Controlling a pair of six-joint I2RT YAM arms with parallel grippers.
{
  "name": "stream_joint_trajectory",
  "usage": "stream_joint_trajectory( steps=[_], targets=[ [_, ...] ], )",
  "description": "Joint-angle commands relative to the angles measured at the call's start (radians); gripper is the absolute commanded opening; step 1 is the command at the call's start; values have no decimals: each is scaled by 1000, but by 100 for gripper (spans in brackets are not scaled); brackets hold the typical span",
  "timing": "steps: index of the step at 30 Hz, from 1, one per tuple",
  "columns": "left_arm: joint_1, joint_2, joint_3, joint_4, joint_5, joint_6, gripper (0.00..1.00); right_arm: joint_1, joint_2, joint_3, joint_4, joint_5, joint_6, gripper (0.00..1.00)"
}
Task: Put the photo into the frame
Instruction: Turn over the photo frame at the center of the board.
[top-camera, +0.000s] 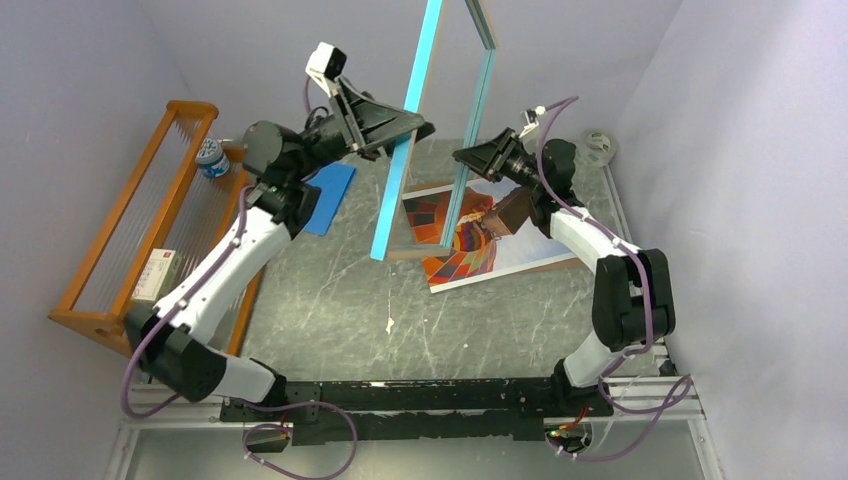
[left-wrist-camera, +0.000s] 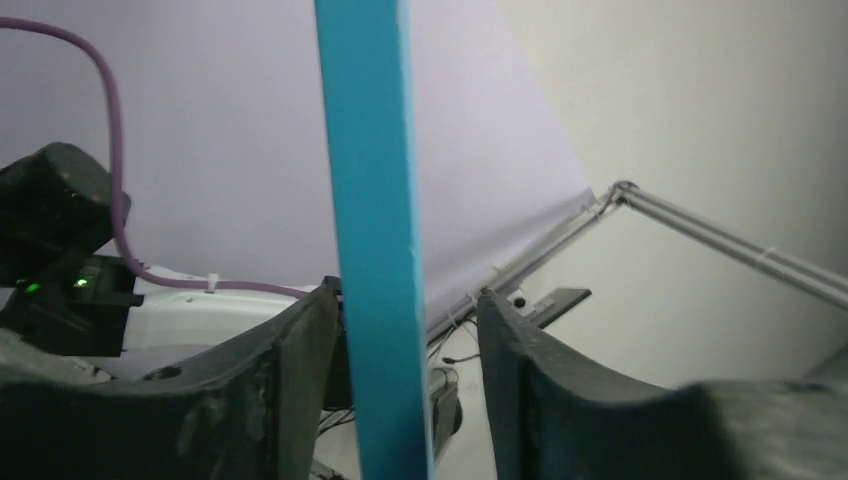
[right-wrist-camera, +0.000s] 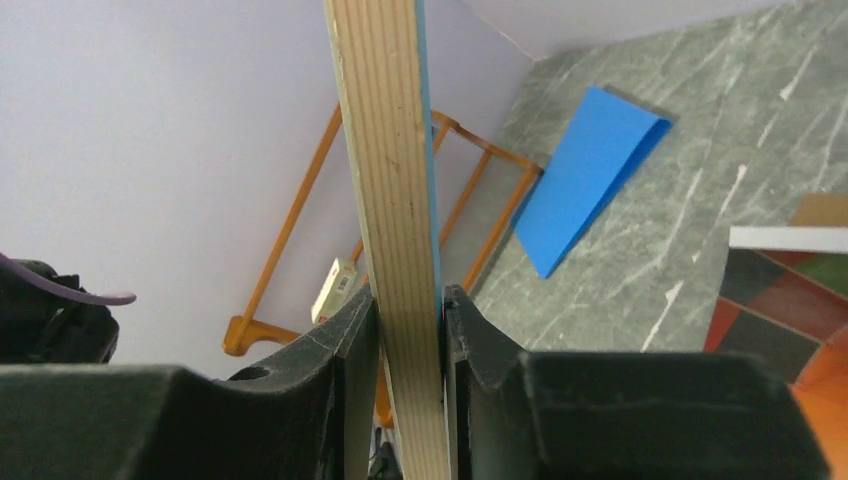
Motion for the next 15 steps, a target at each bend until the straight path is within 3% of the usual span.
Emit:
stream_joint_trajectory(
  steps=[1,6,15],
  targets=[
    [35,-154,-86,-145,-58,239,67,-13,-97,-27,-20,-14,-17,8],
    [56,-289,-170,-433,-105,476,87,-15,-196,-45,-257,13,-159,7],
    [98,-247,23,-1025,-133,859,82,-14,-303,-47,-578,59,-384,8]
  ],
)
